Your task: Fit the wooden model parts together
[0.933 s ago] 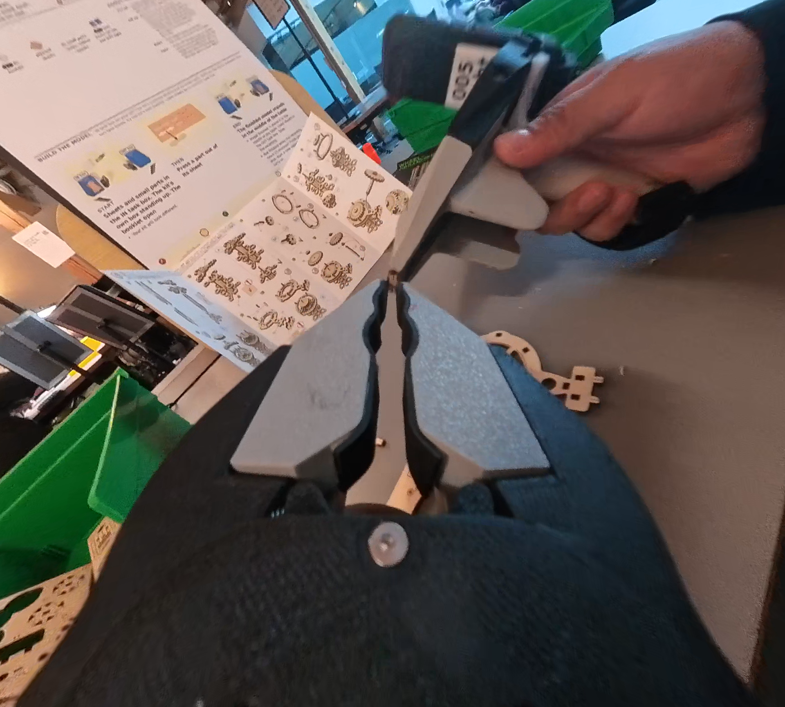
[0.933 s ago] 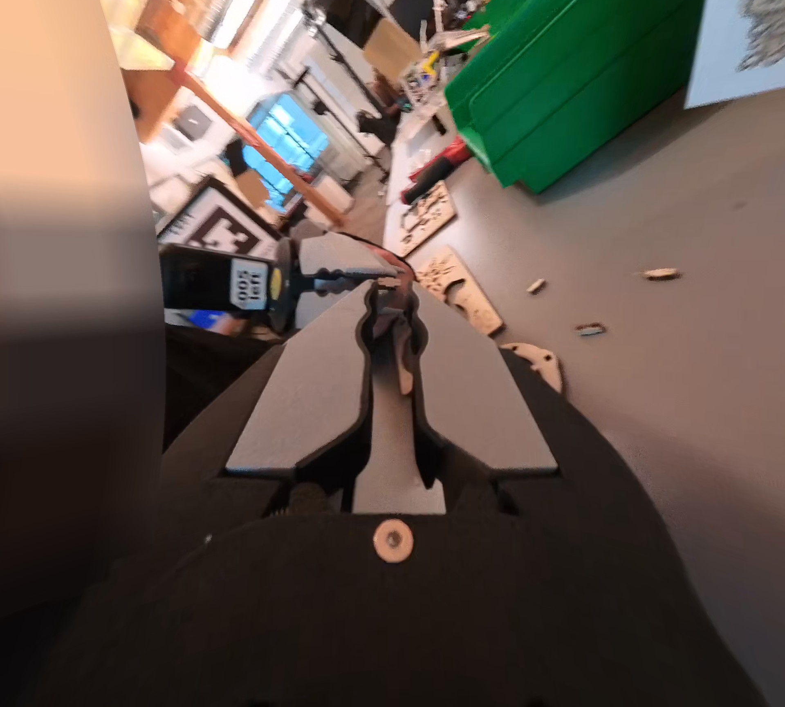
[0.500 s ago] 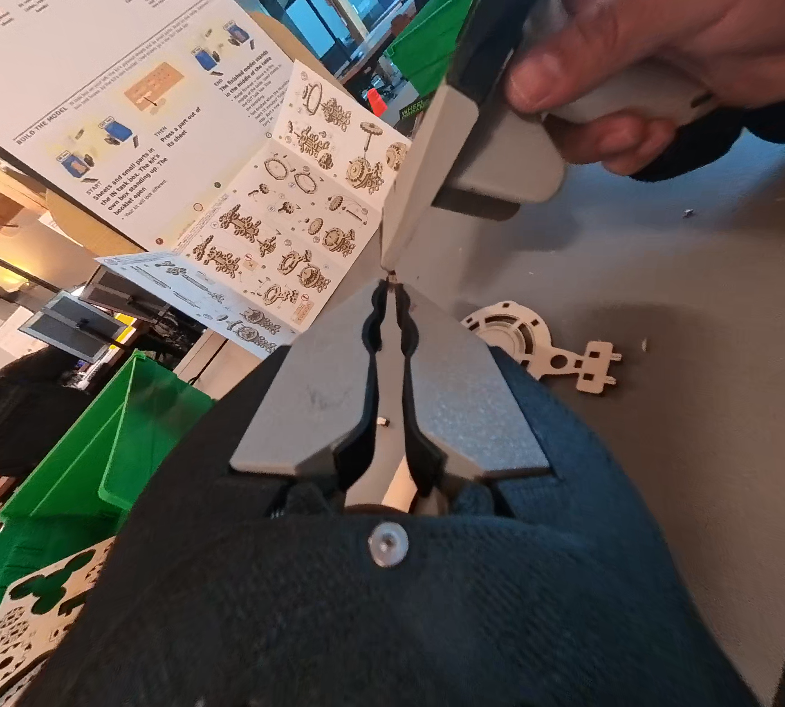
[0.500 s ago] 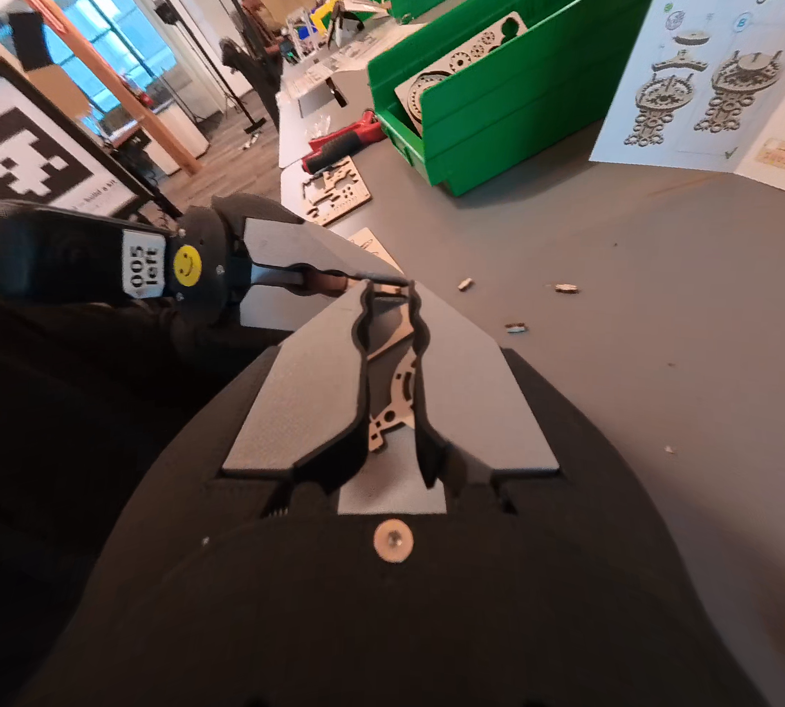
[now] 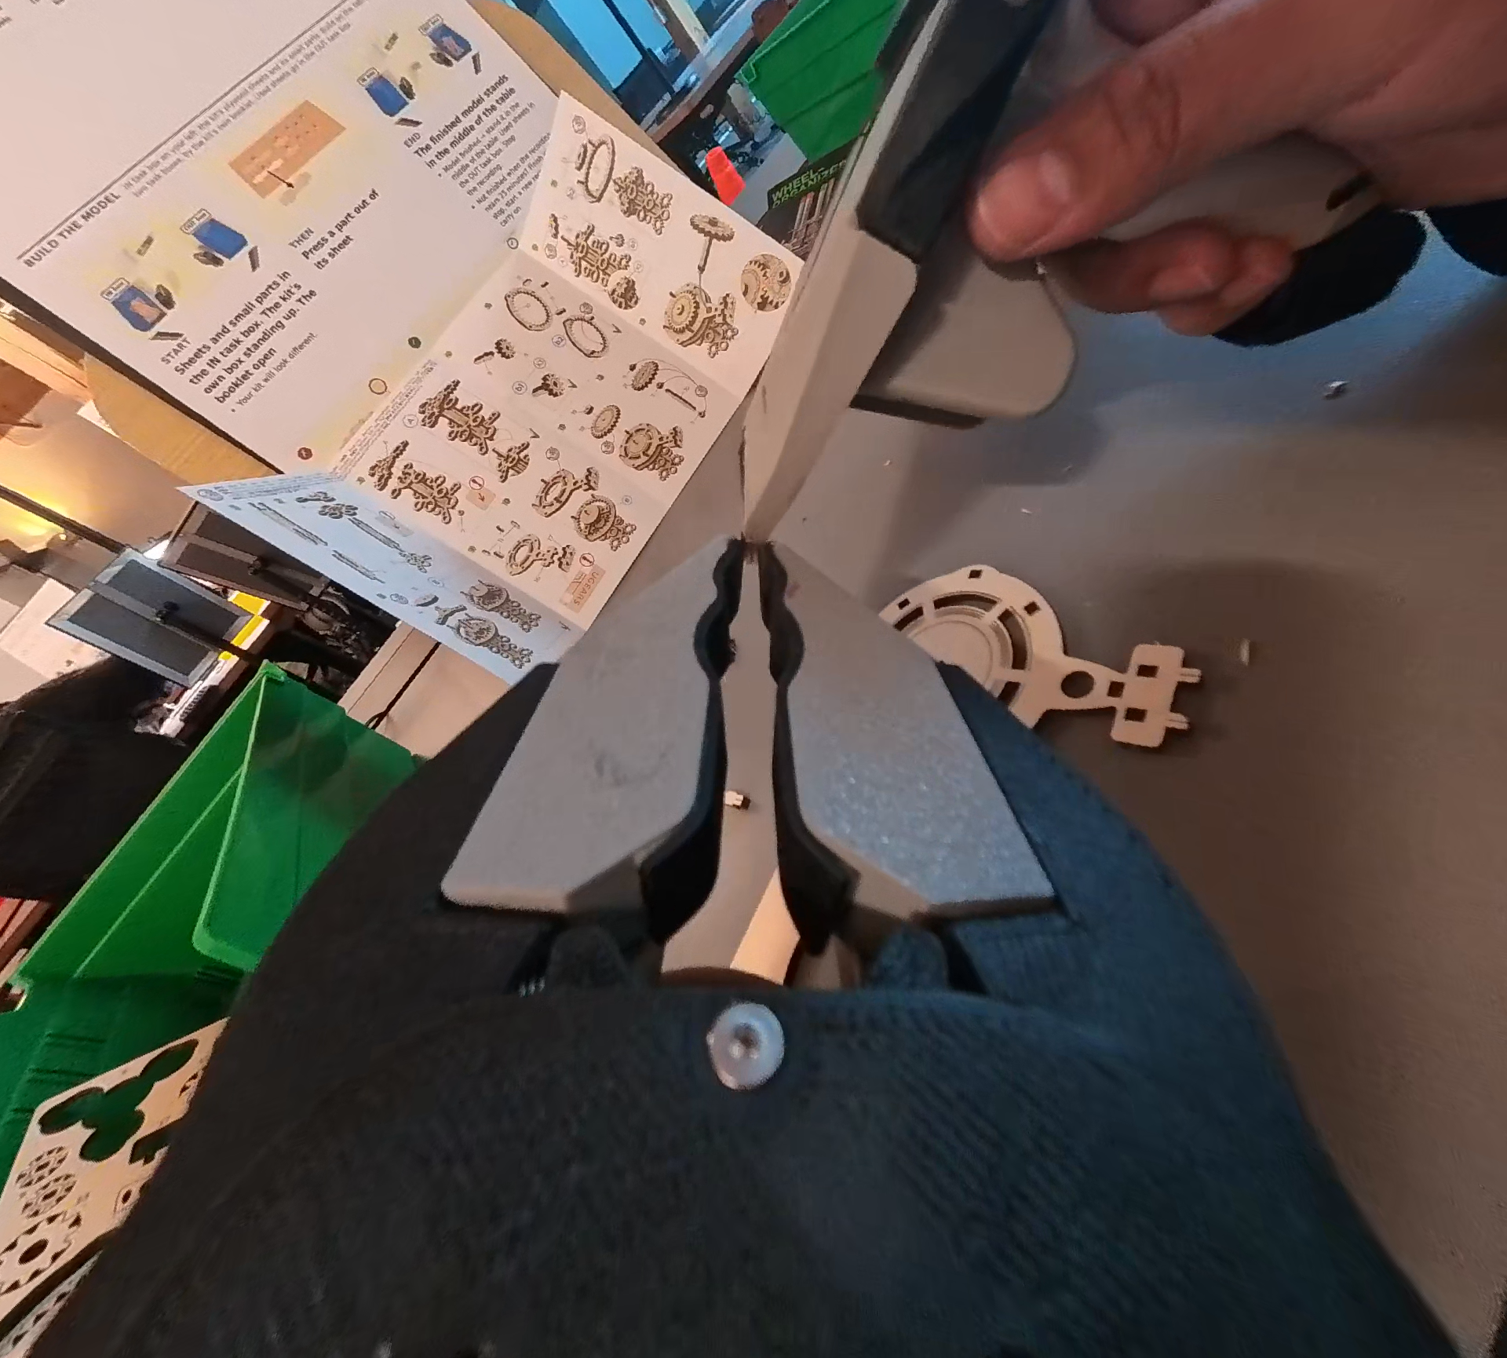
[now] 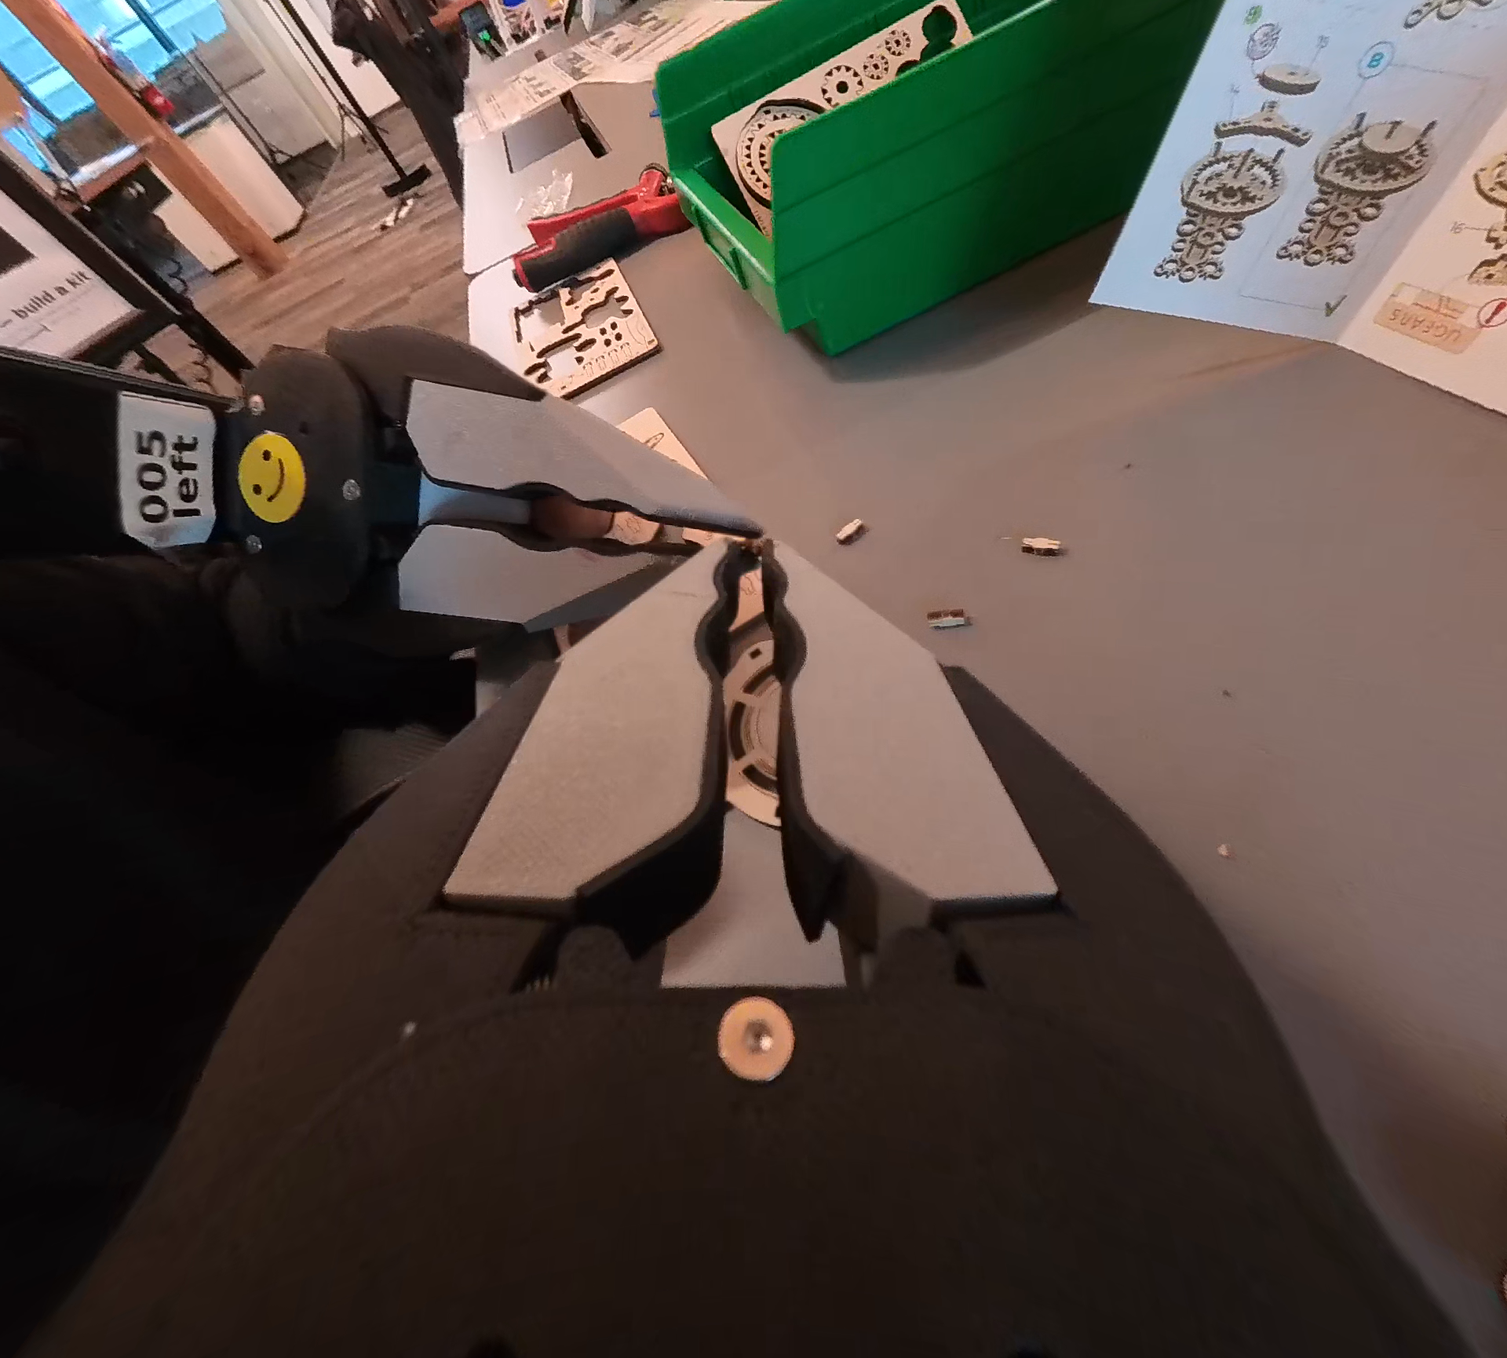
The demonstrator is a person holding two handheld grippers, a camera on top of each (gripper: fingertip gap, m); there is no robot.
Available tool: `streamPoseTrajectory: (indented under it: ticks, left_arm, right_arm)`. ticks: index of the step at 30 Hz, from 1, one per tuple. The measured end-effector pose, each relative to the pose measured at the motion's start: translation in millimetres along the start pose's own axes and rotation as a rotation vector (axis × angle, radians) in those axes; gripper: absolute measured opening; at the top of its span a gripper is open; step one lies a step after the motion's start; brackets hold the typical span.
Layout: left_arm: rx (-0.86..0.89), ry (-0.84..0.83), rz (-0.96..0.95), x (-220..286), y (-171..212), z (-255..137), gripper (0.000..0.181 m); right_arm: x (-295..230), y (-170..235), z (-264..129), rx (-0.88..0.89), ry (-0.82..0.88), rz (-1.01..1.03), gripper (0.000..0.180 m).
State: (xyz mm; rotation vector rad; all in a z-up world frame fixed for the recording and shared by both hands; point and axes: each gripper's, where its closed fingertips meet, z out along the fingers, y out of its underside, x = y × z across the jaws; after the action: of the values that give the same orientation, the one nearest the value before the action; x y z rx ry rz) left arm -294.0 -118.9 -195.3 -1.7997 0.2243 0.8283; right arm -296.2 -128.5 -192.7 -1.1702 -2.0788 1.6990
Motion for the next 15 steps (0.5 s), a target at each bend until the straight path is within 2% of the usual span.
streamPoseTrajectory:
  ticks: [1,10,15]
  left_arm:
    - [-0.002,0.002,-0.001,0.1,0.2,0.2,0.001]
    - [0.003,0.009,0.0,1.4,-0.4,0.4,0.0]
    - [0.036,0.032,-0.027,1.8,-4.7,-1.7,0.001]
  right_arm:
    - [0.2,0.1,0.1,-0.002,0.008,-0.01,0.001]
    - [1.2,1.3,-1.6,-0.02,0.052,-0.088,0.0]
    - [0.1,1.6,-7.4,-0.036,-0.002,-0.036,0.0]
